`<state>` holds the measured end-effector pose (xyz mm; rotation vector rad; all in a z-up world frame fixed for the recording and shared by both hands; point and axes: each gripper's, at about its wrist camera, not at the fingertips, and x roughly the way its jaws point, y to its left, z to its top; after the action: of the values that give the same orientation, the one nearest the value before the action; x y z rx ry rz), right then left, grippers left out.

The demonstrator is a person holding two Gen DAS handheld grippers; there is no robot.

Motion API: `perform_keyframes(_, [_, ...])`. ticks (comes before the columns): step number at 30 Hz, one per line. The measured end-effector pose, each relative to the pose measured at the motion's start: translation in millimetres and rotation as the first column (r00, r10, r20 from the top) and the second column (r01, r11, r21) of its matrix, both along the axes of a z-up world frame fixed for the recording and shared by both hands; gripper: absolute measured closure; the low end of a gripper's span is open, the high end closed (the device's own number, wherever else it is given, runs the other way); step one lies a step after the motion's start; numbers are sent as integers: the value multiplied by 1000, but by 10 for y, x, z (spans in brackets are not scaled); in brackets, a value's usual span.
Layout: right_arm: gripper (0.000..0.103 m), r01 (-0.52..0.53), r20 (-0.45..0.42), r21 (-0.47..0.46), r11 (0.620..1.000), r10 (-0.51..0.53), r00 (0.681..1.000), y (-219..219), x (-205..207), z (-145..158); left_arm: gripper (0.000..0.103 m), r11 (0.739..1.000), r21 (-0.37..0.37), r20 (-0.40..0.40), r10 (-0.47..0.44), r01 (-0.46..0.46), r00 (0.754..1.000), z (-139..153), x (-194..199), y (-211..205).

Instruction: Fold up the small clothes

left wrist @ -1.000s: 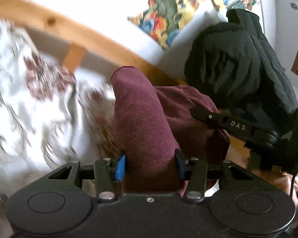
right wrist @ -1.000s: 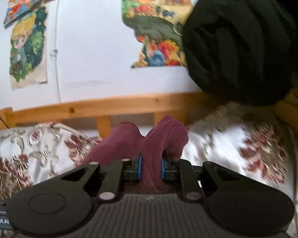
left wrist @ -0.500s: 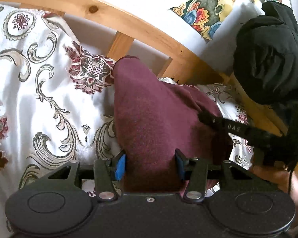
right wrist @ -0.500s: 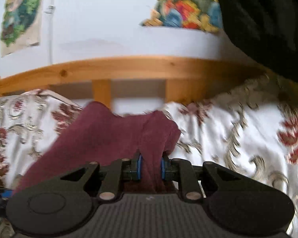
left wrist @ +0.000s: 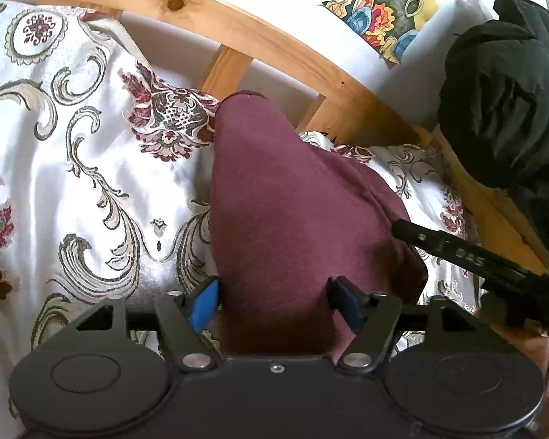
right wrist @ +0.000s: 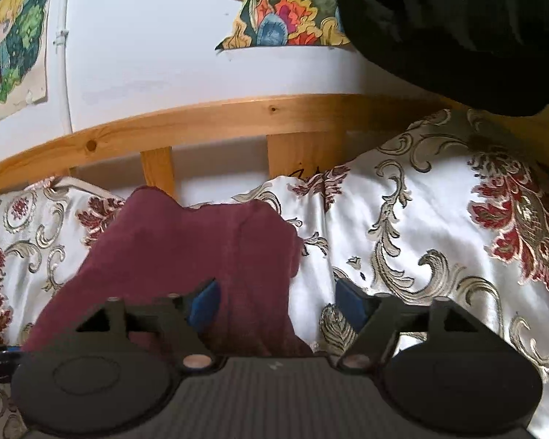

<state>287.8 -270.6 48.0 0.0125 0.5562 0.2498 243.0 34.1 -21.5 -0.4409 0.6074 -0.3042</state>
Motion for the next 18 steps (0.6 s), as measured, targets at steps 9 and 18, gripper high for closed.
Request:
perform_keyframes(9, [0, 11, 60, 63, 998, -15, 998, -128, -419, 298, 5, 998, 29, 50, 57, -59, 997, 325, -185, -35])
perform_keyframes(18, [0, -25, 178, 79, 997, 10, 984, -68, -1026, 694, 1, 987, 109, 195, 94, -117, 976, 936, -694, -44])
